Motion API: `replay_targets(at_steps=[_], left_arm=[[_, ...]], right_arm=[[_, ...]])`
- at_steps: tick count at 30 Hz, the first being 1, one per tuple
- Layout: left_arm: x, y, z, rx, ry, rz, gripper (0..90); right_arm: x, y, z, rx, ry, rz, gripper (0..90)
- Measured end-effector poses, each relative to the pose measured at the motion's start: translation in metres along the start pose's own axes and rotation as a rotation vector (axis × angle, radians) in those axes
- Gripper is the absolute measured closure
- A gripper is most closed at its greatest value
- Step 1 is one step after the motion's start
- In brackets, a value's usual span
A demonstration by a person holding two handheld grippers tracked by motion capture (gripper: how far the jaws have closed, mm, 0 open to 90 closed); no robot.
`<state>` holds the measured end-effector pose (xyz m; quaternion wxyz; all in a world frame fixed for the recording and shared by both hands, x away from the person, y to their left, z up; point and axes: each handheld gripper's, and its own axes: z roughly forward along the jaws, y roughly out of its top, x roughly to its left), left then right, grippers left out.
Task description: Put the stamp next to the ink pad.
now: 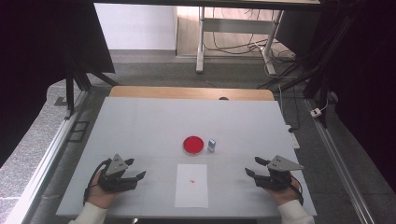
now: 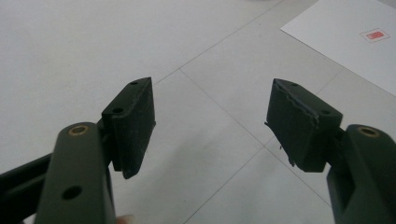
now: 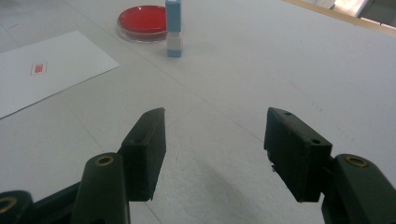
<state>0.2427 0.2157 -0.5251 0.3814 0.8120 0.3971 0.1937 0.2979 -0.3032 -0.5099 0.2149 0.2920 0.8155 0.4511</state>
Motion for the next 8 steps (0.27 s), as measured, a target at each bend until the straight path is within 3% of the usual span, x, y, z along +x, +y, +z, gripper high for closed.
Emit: replay_targets(at_steps=[8], left_arm=[[-0.0007, 0.0, 0.0004, 0.003, 0.005, 0.002, 32.4]], right_arm=[[0.0018, 0.0004, 0.0001, 0.004, -0.003, -0.008, 39.1]])
